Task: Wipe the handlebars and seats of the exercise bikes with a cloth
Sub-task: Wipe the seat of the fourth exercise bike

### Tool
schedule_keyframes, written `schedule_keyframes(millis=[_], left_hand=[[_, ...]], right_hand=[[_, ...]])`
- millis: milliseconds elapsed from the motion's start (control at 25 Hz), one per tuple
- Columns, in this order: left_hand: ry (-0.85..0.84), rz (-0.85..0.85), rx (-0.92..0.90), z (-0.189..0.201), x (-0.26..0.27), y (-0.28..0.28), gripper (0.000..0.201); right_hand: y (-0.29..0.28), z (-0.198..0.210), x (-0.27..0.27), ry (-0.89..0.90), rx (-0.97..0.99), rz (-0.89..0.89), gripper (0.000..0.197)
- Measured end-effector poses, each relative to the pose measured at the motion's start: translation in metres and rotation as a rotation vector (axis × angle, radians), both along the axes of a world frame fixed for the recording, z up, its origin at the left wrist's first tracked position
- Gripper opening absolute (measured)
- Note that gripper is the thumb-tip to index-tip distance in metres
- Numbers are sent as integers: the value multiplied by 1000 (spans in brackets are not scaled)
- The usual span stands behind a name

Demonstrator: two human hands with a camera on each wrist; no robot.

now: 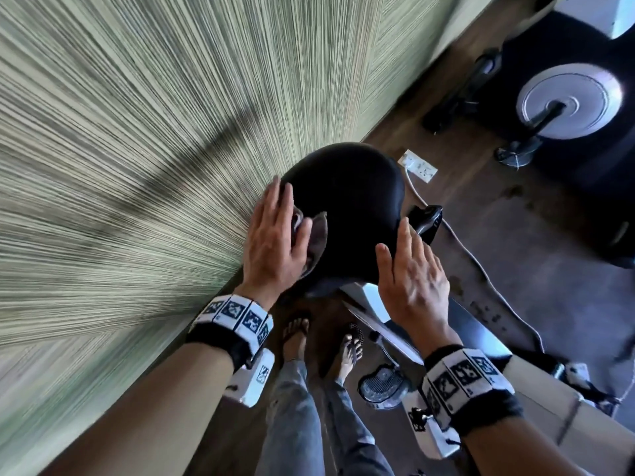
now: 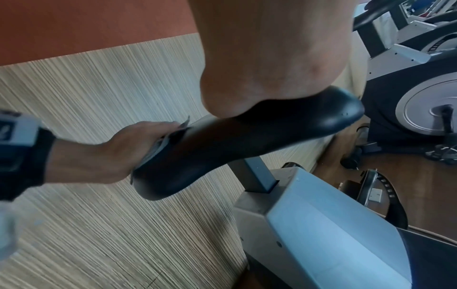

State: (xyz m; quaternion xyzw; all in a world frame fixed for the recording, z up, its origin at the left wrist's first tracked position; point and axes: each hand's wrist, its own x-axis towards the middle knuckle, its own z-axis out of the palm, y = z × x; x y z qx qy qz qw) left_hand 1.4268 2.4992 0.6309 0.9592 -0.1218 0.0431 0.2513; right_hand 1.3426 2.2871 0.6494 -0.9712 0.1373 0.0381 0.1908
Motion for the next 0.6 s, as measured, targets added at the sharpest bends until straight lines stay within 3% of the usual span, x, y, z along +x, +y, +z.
schedule_keyframes(millis=[120,240,320,480,600], left_hand=[[43,239,-38,1,-1,-19,67],[85,263,-46,0,-42,-27,78],[116,248,-13,2,-53,-26,84],[131,264,-163,6,-3,-18,82],[131,386,-281,3,16,-15,66]], right_hand=[[-1,3,2,56,8,15,75],[-6,10,10,116,14,59,80],[-8,14,30,55,-11,109,77],[4,7,83,-65,77,168,64],[13,1,89,-45,104,161,65]])
